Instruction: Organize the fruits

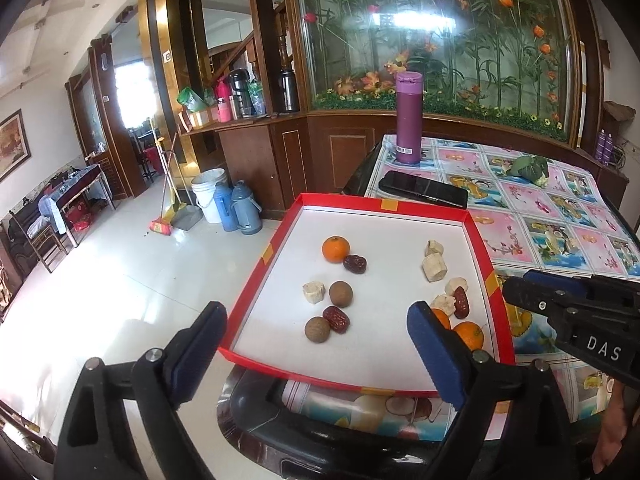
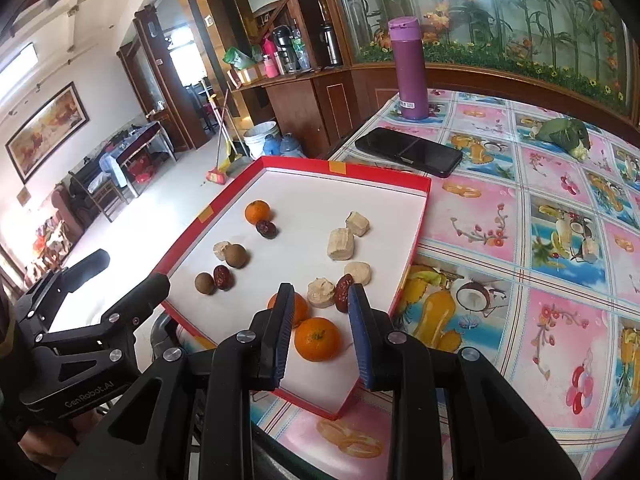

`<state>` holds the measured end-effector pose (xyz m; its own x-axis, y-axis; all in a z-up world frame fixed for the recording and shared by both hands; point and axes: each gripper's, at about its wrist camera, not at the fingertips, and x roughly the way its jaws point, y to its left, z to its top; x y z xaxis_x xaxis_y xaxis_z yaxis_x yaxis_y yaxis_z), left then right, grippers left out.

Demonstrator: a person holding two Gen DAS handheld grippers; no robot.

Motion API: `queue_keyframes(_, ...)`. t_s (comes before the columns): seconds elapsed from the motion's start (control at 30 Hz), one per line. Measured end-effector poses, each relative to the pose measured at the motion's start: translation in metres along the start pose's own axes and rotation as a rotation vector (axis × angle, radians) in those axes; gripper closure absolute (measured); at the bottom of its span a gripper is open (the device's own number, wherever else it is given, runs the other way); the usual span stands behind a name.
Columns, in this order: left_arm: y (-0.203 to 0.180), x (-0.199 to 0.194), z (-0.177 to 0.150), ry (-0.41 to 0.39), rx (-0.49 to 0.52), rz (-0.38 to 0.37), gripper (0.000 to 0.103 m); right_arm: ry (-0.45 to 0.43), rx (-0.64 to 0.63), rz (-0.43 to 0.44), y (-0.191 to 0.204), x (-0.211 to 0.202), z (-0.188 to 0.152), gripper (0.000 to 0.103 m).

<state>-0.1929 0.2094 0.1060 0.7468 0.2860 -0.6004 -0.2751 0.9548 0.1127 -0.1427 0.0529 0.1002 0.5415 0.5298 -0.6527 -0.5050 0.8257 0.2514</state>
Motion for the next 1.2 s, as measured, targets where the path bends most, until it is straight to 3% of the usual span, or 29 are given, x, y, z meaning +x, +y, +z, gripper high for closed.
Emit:
queue_keyframes(0.17, 0.0, -0.021, -0.003, -0.044, 0.011, 0.07, 0.001, -0.032, -0.006, 0.001, 0.006, -0.019, -0.004, 0.076)
queue_keyframes(0.33, -0.002, -0.044, -0.005, -0.092, 0.03, 0.121, 0.0, -0.065, -0.004, 0.002, 0.011, -0.038, -0.009, 0.076)
queue_keyframes(0.67, 0.001, -0.08, -0.011, -0.137, 0.009, 0.137, 0.0, -0.142, -0.011, 0.0, 0.016, -0.073, -0.019, 0.073)
queue_keyframes(0.73, 0.003, -0.085, -0.011, -0.143, 0.0, 0.137, 0.0, -0.154, -0.016, -0.006, 0.017, -0.077, -0.021, 0.069)
queue_keyframes(0.8, 0.005, -0.089, -0.011, -0.148, -0.011, 0.137, 0.0, -0.179, -0.019, -0.017, 0.018, -0.082, -0.022, 0.053)
queue_keyframes(0.9, 0.009, -0.092, -0.008, -0.151, -0.028, 0.133, 0.0, -0.223, -0.037, -0.051, 0.021, -0.087, -0.023, 0.038)
queue_keyframes(1.2, 0.02, -0.086, -0.001, -0.145, -0.071, 0.124, 0.0, -0.251, -0.047, -0.103, 0.019, -0.079, -0.022, 0.018)
